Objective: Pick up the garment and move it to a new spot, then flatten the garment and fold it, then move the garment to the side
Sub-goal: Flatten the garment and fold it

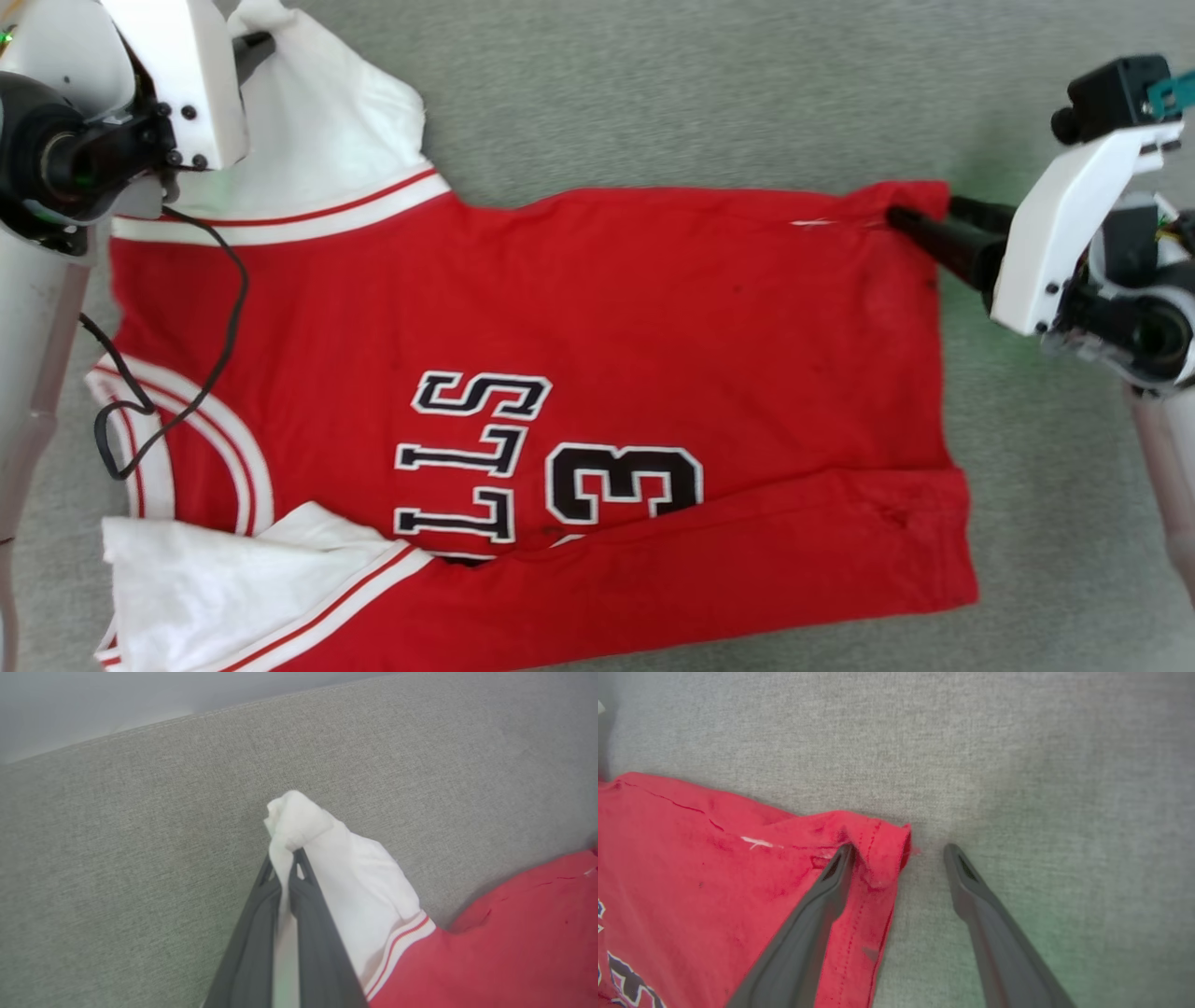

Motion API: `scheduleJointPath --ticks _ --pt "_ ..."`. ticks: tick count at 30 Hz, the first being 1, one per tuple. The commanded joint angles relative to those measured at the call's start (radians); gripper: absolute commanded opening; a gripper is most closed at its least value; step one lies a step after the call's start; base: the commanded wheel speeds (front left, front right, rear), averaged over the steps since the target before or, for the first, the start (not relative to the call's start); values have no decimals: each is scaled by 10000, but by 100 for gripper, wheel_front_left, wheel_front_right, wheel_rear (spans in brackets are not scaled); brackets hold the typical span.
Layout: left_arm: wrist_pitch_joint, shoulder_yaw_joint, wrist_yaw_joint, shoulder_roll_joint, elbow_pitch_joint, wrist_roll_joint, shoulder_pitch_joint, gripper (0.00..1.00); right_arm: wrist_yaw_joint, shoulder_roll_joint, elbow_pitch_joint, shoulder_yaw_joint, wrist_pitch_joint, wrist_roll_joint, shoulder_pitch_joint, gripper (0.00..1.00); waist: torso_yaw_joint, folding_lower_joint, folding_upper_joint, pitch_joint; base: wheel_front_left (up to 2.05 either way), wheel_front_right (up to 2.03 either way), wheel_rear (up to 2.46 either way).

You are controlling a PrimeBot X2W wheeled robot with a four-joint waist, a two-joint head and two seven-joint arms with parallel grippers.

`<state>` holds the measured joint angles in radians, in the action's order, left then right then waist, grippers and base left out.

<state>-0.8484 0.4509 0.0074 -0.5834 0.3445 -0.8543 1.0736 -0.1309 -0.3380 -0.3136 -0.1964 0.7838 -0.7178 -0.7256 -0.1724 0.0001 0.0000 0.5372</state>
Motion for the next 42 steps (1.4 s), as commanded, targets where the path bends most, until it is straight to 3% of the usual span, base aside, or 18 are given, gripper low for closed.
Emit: scheduleJointPath --ticks 1,3,4,5,6,7,10,15,25,34,42 --pt "105 21 -67 77 -75 35 113 0 4 91 -282 -40 236 92 -183 100 262 -1 0 184 0 0 0" --pt "190 54 -90 122 -161 30 41 0 4 211 -810 -90 721 242 -190 100 385 -1 0 217 0 0 0" --pt "227 61 -90 128 -183 42 -6 0 5 260 -1036 -141 964 312 -183 78 436 -1 0 229 0 0 0" --pt "291 57 -78 151 -200 32 -67 0 9 386 -1239 -191 1237 292 -140 38 482 -1 0 231 0 0 0" --pt "332 60 -71 162 -211 22 -137 0 7 474 -1374 -263 1442 299 -119 10 520 -1 0 229 0 0 0" --pt "370 56 -62 149 -212 15 -200 0 5 490 -1474 -314 1589 344 -116 0 552 -1 0 230 0 0 0" --pt "493 18 -56 116 -203 -24 -327 0 2 526 -1367 -390 1598 384 -265 0 620 -1 0 200 0 0 0" --pt "1055 -195 -66 56 -182 -117 -781 0 2 75 -601 -175 658 631 -527 0 747 -1 0 -162 0 0 0" --pt "2975 -1279 131 -22 -911 -852 -3144 0 4 -314 843 879 68 848 1312 0 1150 -1 0 -1591 0 0 0" --pt "4255 -2005 689 -29 -2201 -1493 -6826 0 4 253 1719 2177 160 984 3979 0 1510 -1 0 -2613 0 0 0" --pt "4833 -2246 1129 361 -2628 -2028 -9428 0 4 928 2021 2929 -143 1052 5650 0 1628 -1 0 -2942 0 0 0"
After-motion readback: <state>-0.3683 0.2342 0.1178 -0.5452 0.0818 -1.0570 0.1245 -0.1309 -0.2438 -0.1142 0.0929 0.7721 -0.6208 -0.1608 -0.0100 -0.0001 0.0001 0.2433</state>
